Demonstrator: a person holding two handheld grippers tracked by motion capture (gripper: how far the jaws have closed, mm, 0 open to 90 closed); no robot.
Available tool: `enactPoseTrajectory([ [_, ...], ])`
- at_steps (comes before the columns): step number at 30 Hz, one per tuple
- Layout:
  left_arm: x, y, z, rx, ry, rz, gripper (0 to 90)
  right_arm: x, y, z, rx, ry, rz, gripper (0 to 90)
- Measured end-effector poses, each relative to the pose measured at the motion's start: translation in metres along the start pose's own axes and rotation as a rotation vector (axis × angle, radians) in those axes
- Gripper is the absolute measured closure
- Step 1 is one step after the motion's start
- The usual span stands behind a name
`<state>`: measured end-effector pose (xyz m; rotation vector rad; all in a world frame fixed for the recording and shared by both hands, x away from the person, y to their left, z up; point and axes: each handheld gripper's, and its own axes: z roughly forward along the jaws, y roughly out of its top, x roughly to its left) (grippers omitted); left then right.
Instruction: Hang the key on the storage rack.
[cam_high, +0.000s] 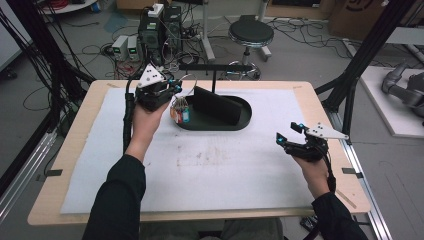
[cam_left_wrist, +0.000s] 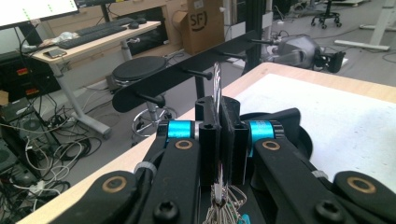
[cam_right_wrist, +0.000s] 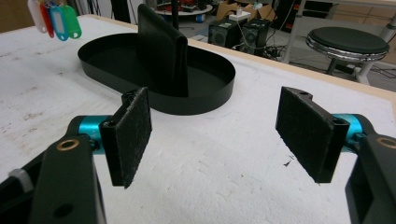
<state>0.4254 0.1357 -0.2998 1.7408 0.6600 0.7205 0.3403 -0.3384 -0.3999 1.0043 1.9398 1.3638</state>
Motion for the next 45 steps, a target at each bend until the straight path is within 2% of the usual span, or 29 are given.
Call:
enactPoseTrajectory([
  [12,0.015,-0.008,0.025,0.026,0.047,-0.043,86.5,-0.002,0.0,0.001,-0.003,-0.003,-0.002,27.3],
  [19,0.023,-0.015,0.035,0.022,0.071,-0.097,86.5,-0.002,0.0,0.001,0.0,0.001,0.001,27.3],
  [27,0.029,-0.023,0.04,0.014,0.068,-0.168,86.4,-0.004,-0.001,0.001,-0.003,-0.002,0.0,27.3],
  [38,0.032,-0.029,0.045,0.015,0.093,-0.193,86.3,-0.003,0.0,0.001,-0.005,-0.003,0.001,27.3],
  [45,0.033,-0.032,0.047,0.039,0.129,-0.197,85.4,-0.004,-0.001,0.001,-0.003,-0.002,0.0,27.3],
])
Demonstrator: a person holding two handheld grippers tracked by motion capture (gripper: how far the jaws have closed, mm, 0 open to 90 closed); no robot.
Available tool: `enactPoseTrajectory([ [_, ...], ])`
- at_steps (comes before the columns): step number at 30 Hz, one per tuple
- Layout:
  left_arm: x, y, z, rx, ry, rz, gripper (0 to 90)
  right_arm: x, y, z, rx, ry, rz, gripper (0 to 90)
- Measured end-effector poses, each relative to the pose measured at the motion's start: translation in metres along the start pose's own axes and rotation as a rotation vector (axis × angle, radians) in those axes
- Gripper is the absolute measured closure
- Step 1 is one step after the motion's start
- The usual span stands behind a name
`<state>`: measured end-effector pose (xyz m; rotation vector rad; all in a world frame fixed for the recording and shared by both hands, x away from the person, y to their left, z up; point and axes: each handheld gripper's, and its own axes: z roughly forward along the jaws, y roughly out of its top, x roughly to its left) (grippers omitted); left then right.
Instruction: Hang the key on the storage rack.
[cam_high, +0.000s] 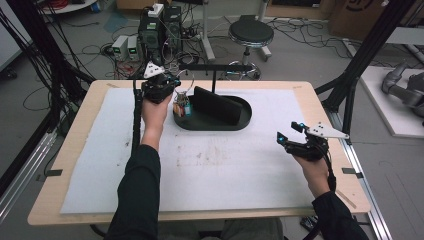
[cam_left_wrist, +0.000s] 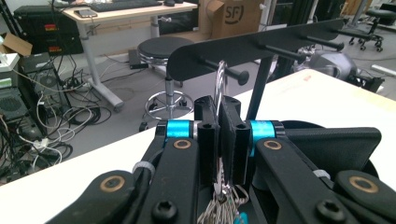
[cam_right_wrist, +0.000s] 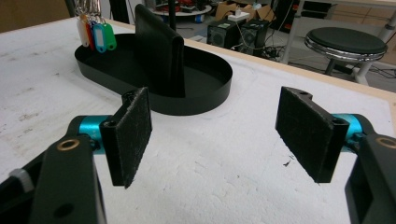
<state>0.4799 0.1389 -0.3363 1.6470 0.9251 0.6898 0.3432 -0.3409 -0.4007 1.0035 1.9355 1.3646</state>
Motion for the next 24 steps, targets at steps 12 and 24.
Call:
enactPoseTrajectory([
  [12,0.0,-0.005,-0.011,0.022,0.093,-0.01,49.7,-0.004,-0.001,-0.002,0.0,-0.006,0.01,27.3],
  [24,-0.026,-0.028,-0.065,-0.02,0.035,0.068,33.5,-0.007,-0.002,-0.003,-0.003,-0.013,0.016,27.3],
])
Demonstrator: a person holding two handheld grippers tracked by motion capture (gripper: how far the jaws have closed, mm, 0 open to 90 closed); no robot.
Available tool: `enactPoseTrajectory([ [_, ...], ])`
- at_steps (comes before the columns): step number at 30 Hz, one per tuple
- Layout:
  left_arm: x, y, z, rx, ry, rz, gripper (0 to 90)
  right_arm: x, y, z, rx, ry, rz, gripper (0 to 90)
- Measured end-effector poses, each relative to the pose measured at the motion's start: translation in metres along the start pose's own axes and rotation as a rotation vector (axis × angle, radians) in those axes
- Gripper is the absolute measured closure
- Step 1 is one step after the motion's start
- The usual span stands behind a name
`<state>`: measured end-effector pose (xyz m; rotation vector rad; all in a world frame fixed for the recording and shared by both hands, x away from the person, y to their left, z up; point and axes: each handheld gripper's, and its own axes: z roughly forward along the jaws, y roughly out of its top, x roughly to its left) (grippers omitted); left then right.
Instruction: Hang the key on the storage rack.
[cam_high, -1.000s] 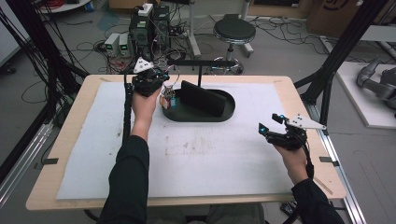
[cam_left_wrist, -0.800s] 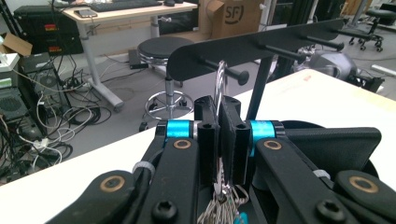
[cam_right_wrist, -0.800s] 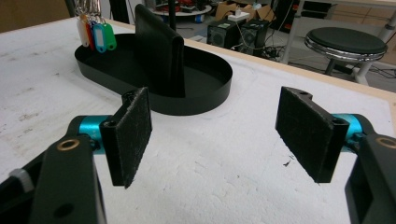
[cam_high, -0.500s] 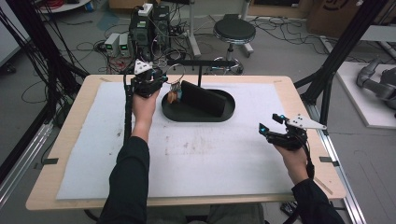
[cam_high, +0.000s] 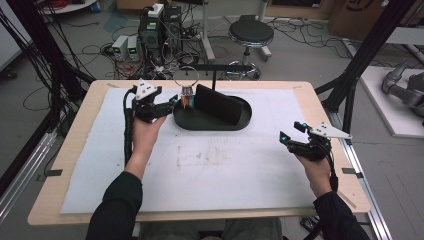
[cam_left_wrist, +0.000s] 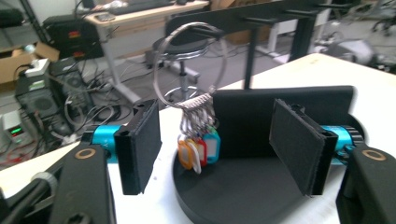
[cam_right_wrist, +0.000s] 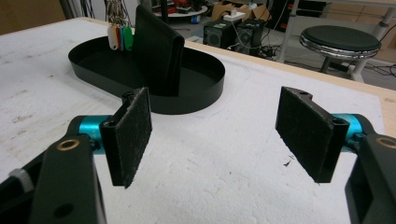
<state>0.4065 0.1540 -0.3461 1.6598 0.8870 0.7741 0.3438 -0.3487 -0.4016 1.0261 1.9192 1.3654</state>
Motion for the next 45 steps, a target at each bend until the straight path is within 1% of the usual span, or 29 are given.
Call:
enactPoseTrajectory([
  [2,-0.003,-0.005,-0.011,-0.008,-0.018,-0.001,32.1,0.0,0.0,0.0,0.003,-0.001,0.007,27.3],
  [5,-0.008,-0.014,-0.026,-0.009,-0.033,-0.004,30.6,-0.001,-0.001,-0.001,0.001,-0.004,0.008,27.3],
  [9,-0.014,-0.026,-0.044,-0.007,-0.056,0.004,30.1,-0.002,-0.001,-0.001,0.0,-0.005,0.013,27.3],
  [14,-0.021,-0.043,-0.062,0.001,-0.076,0.005,28.5,-0.002,-0.001,-0.001,-0.001,-0.007,0.011,27.2],
  [17,-0.026,-0.054,-0.071,-0.003,-0.085,0.005,27.9,-0.002,-0.001,-0.001,-0.001,-0.006,0.013,27.3],
  [20,-0.029,-0.063,-0.076,0.004,-0.092,0.001,26.7,-0.001,0.0,-0.001,0.0,-0.006,0.014,27.2],
  [22,-0.031,-0.067,-0.08,0.009,-0.095,0.005,26.3,-0.001,0.0,-0.001,-0.001,-0.008,0.014,27.2],
  [24,-0.033,-0.071,-0.084,0.007,-0.092,0.025,25.8,0.0,0.0,0.0,-0.002,-0.007,0.014,27.2],
  [25,-0.034,-0.074,-0.086,-0.001,-0.097,0.025,25.7,0.0,0.0,0.0,-0.003,-0.006,0.014,27.2],
  [27,-0.034,-0.077,-0.088,-0.003,-0.103,0.032,25.2,0.0,0.001,0.001,-0.002,-0.005,0.011,27.2],
  [29,-0.034,-0.08,-0.088,0.002,-0.105,0.042,24.8,0.001,0.001,0.002,-0.002,-0.004,0.011,27.2],
  [30,-0.033,-0.081,-0.088,0.006,-0.104,0.037,24.5,0.001,0.001,0.002,-0.001,-0.004,0.012,27.2],
  [32,-0.032,-0.082,-0.088,0.007,-0.105,0.032,24.1,0.001,0.001,0.003,-0.001,-0.005,0.011,27.2],
  [34,-0.031,-0.082,-0.088,0.002,-0.107,0.04,24.1,0.001,0.001,0.003,0.002,-0.008,0.013,27.2],
  [35,-0.031,-0.082,-0.088,-0.001,-0.111,0.037,24.1,0.001,0.001,0.003,0.004,-0.009,0.011,27.2],
  [39,-0.027,-0.08,-0.091,-0.015,-0.105,0.026,24.1,0.002,0.001,0.002,0.005,-0.007,0.018,27.2],
  [41,-0.024,-0.079,-0.093,-0.027,-0.104,0.027,24.1,0.004,0.0,0.002,0.008,-0.005,0.021,27.2],
  [45,-0.018,-0.077,-0.096,-0.04,-0.093,0.022,24.1,0.006,0.0,0.003,0.012,0.005,0.012,27.2],
])
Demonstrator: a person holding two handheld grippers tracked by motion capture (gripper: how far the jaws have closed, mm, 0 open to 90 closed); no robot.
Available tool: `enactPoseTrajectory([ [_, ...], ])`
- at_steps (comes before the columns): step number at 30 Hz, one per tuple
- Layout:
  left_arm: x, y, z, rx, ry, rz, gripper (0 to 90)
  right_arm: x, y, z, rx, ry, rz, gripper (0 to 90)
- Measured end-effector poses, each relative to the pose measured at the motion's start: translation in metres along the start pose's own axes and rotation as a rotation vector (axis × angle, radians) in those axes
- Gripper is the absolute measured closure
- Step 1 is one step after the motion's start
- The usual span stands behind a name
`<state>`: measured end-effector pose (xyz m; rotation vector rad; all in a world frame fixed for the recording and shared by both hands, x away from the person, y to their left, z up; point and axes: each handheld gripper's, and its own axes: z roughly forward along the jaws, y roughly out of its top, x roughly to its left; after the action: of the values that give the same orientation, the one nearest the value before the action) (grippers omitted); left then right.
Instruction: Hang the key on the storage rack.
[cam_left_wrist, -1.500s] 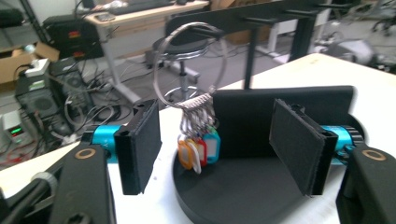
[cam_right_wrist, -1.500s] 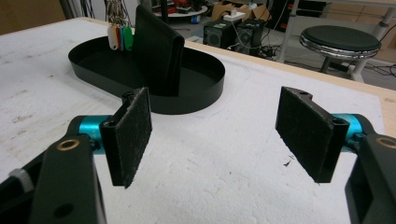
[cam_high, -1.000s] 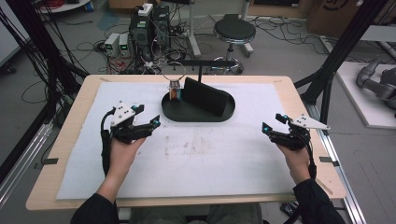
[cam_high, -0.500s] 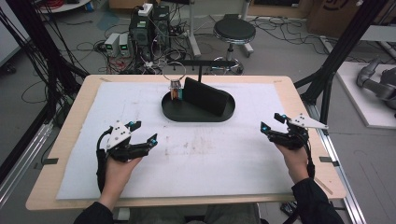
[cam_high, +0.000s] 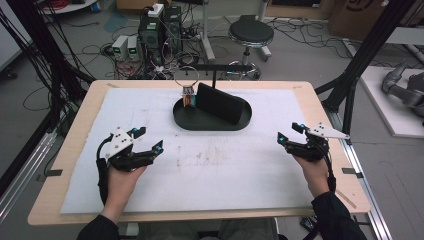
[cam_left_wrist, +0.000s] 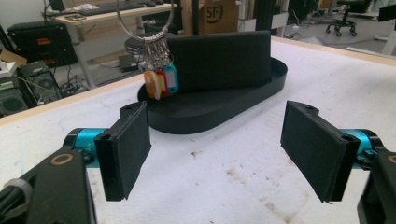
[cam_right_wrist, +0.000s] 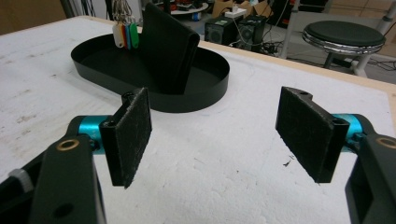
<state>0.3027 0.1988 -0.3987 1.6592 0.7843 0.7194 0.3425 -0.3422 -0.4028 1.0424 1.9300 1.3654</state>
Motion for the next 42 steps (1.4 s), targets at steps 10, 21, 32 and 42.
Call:
enactPoseTrajectory([
  [10,0.008,-0.003,-0.004,0.001,0.024,-0.009,24.1,-0.001,-0.001,-0.002,0.005,-0.004,0.007,27.2],
  [21,0.012,-0.005,-0.004,0.008,0.039,-0.015,24.1,-0.001,-0.002,-0.003,0.01,-0.004,0.003,27.2],
  [32,0.013,-0.006,-0.002,0.016,0.043,-0.011,24.1,-0.002,-0.003,-0.003,0.012,-0.006,0.004,27.2],
  [42,0.012,-0.006,-0.001,0.015,0.047,-0.011,24.1,-0.004,-0.003,-0.004,0.011,-0.007,0.004,27.2],
])
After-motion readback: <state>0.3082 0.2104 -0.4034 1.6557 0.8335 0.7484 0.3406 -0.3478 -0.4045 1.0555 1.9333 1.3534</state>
